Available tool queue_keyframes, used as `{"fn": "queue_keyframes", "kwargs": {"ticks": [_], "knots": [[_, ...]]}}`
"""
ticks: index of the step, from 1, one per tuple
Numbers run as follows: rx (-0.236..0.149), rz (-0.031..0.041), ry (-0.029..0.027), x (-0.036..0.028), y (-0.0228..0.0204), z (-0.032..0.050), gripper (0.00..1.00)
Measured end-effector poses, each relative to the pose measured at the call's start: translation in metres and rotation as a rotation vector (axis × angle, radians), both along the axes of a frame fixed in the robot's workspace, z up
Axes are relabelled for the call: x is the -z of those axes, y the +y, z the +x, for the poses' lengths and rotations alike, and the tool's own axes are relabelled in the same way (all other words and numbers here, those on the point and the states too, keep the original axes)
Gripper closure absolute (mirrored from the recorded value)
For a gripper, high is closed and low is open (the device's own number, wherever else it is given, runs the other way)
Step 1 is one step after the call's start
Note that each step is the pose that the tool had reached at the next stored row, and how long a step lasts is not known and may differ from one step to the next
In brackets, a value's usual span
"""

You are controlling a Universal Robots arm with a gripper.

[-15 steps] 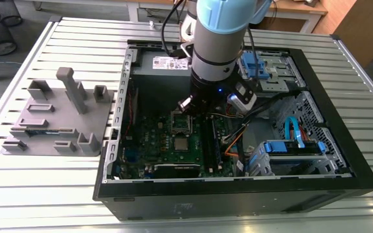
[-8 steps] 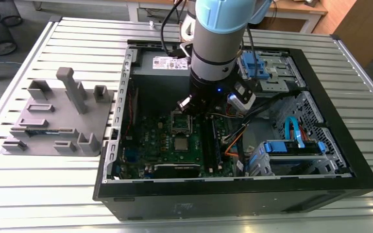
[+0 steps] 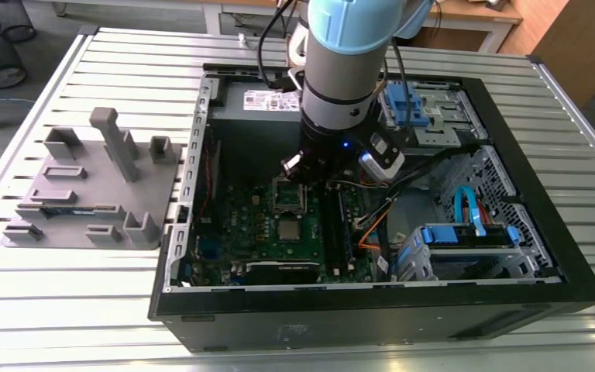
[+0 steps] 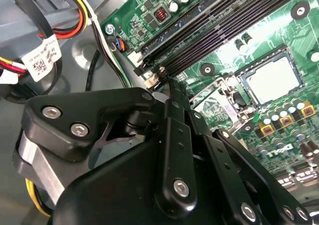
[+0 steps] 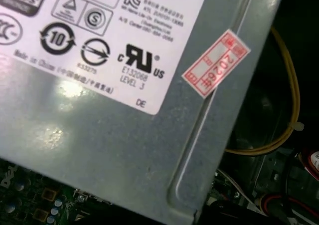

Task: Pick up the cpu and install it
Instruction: 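Close the cpu cover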

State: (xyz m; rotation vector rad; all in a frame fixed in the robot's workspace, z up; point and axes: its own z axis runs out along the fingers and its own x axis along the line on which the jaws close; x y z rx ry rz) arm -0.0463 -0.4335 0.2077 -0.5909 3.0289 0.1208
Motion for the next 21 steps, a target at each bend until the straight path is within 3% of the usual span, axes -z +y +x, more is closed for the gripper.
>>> {"fn": "queue_keyframes", "kwargs": {"ticks": [3, 6, 8, 11, 13, 16, 21], "knots": [[0.005, 0.0003, -0.0001, 0.0001, 0.0002, 0.0, 0.89], [0.005, 0.009, 0.0, 0.0001, 0.0003, -0.0001, 0.89], [0.005, 0.0201, 0.0, 0.0001, 0.0002, -0.0001, 0.89], [0.005, 0.0483, 0.0, 0.0002, 0.0002, -0.0001, 0.89], [0.005, 0.0592, 0.0001, 0.0004, 0.0002, -0.0002, 0.89], [0.005, 0.0642, 0.0, 0.0008, 0.0002, -0.0001, 0.89], [0.005, 0.0647, 0.0002, 0.0025, 0.0, -0.0004, 0.89]]}}
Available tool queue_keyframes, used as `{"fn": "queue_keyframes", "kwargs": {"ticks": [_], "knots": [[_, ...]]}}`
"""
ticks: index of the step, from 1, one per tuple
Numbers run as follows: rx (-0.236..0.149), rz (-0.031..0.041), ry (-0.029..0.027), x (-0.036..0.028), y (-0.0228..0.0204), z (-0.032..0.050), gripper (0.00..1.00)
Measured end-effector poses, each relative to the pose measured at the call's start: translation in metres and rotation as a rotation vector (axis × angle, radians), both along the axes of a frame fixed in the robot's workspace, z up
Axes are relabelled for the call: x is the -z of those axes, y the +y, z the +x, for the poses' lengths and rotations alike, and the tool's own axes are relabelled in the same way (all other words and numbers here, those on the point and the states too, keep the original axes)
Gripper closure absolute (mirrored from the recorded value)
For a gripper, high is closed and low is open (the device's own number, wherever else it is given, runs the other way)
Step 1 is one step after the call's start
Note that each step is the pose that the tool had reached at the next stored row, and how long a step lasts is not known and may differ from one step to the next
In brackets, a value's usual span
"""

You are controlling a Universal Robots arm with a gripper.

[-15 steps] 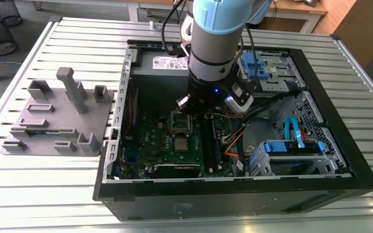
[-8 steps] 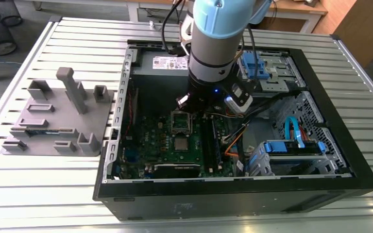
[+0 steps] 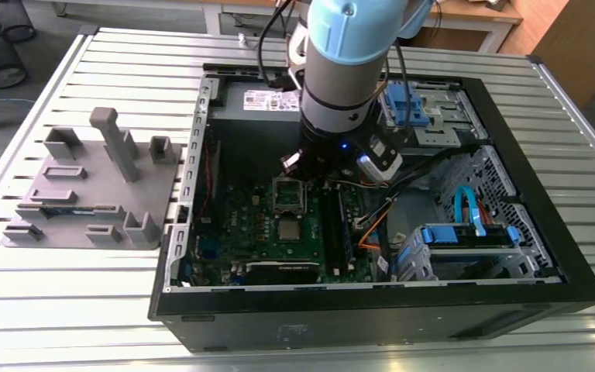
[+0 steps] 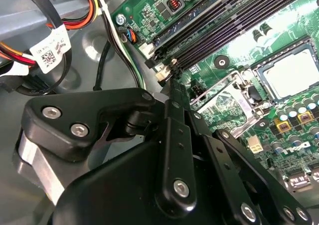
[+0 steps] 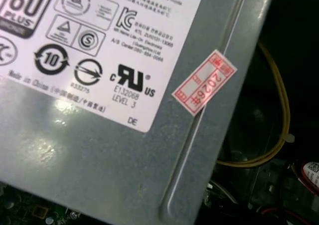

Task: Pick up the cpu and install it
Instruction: 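Close the cpu cover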

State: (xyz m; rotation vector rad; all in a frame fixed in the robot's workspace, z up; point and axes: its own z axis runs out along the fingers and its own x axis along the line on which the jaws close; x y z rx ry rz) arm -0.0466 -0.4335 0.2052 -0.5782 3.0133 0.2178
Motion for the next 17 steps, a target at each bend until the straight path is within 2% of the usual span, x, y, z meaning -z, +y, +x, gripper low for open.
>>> {"fn": "queue_keyframes", "kwargs": {"ticks": [17], "knots": [[0.0, 0.0012, 0.0, 0.0033, 0.0, -0.0025, 0.89]]}}
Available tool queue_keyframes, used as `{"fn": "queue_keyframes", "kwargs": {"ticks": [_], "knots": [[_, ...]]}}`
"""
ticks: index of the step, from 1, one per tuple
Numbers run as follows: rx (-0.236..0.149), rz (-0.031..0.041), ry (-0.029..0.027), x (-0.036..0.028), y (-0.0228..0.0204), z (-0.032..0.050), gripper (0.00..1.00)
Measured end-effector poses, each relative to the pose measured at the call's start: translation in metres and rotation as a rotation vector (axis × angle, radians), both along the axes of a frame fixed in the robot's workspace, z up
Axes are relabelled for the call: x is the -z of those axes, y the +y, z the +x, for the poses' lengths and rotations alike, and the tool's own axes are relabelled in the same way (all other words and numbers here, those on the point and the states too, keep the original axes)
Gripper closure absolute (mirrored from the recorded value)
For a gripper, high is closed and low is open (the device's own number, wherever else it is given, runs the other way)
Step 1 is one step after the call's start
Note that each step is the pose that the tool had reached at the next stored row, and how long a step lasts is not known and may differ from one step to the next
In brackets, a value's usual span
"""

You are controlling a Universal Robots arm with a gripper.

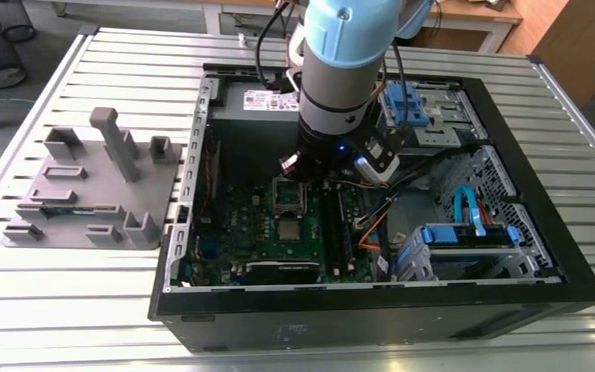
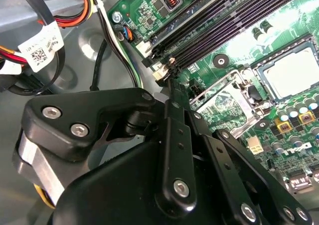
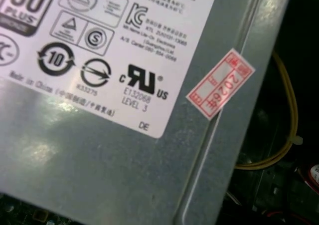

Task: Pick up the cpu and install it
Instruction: 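Close the cpu cover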

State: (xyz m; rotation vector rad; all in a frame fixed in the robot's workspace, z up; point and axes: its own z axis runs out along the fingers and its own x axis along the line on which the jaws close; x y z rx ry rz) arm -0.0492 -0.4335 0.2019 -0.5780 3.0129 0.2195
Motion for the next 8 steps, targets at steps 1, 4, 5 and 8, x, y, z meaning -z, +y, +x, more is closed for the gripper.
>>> {"fn": "queue_keyframes", "kwargs": {"ticks": [1, 4, 5, 8], "knots": [[0.0, 0.0, 0.0, 0.0001, 0.0, 0.0, 0.89], [0.0, 0.0001, 0.0, 0.0005, 0.0, 0.0, 0.89], [0.0, 0.0001, 0.0, 0.0007, 0.0, 0.0, 0.89], [0.0, 0.0, 0.0, 0.001, 0.0, -0.0001, 0.89]]}}
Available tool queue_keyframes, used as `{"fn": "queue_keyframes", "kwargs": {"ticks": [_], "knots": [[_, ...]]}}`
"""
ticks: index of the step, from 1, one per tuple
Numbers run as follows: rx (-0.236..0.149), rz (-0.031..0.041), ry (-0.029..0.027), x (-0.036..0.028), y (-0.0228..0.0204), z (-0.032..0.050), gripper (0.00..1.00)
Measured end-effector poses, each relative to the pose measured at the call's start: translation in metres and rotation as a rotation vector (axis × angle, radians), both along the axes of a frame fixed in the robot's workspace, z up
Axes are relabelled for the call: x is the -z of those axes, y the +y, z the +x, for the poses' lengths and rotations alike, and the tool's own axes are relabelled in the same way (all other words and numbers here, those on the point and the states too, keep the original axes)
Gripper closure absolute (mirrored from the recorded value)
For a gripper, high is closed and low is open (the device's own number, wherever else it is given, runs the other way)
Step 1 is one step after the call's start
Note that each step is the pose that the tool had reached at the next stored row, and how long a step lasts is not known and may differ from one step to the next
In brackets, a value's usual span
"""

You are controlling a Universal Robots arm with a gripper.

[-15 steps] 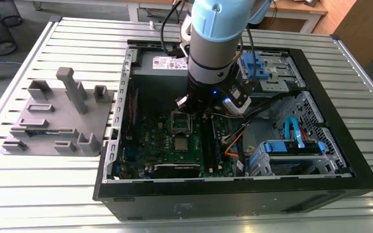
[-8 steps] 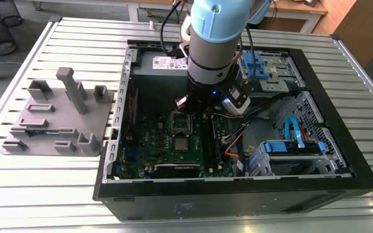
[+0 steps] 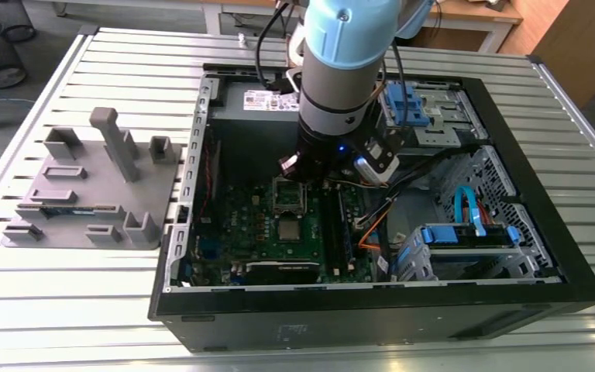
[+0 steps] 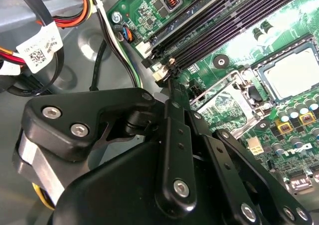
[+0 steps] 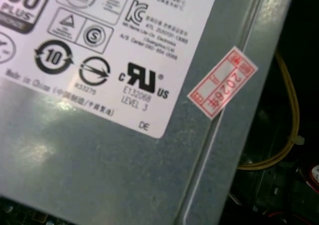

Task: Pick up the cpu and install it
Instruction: 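Close the cpu cover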

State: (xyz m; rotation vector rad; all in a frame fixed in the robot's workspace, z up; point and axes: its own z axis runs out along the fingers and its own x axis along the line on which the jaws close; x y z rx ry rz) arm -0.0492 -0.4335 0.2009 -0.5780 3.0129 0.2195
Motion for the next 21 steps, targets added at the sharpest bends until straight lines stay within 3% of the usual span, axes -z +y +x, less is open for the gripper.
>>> {"fn": "queue_keyframes", "kwargs": {"ticks": [13, 21], "knots": [[0.0, -0.0004, 0.0, -0.0002, 0.0, -0.0014, 0.89], [0.0, -0.0005, 0.0, -0.0041, -0.0003, -0.0015, 0.89]]}}
